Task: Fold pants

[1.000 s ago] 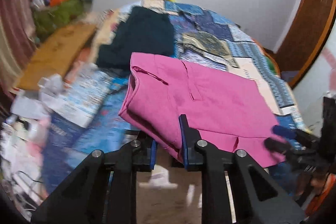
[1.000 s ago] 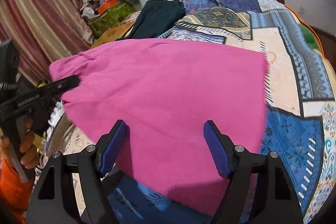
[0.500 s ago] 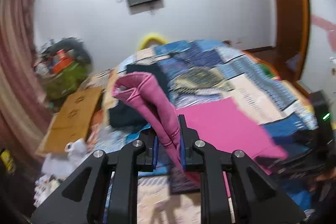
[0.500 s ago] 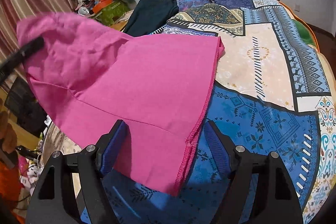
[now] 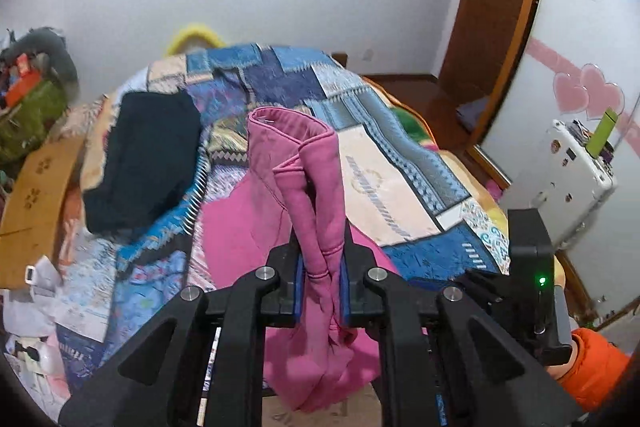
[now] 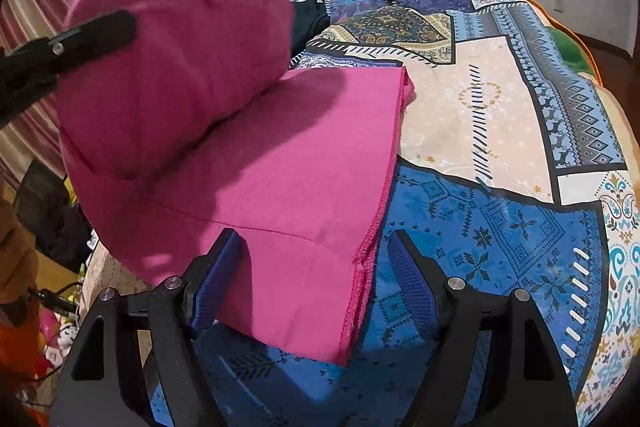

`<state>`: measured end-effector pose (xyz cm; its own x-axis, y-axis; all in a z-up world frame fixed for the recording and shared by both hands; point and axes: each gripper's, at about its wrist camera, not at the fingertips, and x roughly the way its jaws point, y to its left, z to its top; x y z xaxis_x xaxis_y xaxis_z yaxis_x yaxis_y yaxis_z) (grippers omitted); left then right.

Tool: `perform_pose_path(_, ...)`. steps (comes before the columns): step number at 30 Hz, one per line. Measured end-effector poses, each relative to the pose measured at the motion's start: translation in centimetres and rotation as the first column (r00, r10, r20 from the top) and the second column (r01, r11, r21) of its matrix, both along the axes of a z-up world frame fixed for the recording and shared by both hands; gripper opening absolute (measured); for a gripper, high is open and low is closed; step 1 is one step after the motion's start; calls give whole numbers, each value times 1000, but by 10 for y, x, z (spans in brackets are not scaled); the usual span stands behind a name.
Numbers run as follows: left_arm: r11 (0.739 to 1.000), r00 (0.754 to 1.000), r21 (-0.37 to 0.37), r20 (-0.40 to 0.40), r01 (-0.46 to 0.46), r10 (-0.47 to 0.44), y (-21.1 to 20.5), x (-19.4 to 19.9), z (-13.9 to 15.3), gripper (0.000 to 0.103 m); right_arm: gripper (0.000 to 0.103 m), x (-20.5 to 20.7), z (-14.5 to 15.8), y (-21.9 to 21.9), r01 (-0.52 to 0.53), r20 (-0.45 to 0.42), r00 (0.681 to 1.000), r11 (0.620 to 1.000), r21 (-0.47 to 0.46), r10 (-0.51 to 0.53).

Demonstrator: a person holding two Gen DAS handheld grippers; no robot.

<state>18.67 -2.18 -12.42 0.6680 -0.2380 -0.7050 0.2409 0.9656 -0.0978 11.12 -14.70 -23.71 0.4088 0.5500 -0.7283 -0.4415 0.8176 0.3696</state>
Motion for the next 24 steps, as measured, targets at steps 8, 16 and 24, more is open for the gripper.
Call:
perform_pose_path(8, 998, 995, 3, -76, 70, -70, -10, -8, -11, 37, 73, 0, 0, 0, 0, 1, 1000, 1000, 0, 0)
perform_pose_path(16, 999, 999, 33, -34, 0, 1, 14, 6, 4, 58, 73, 1, -1, 0, 0, 1, 1000, 1000, 0, 0)
perform_pose_path(24, 994, 994, 108, -104, -7, 18, 38, 76, -14, 76, 73, -1, 4, -5, 9, 4, 1000, 1000, -17, -9)
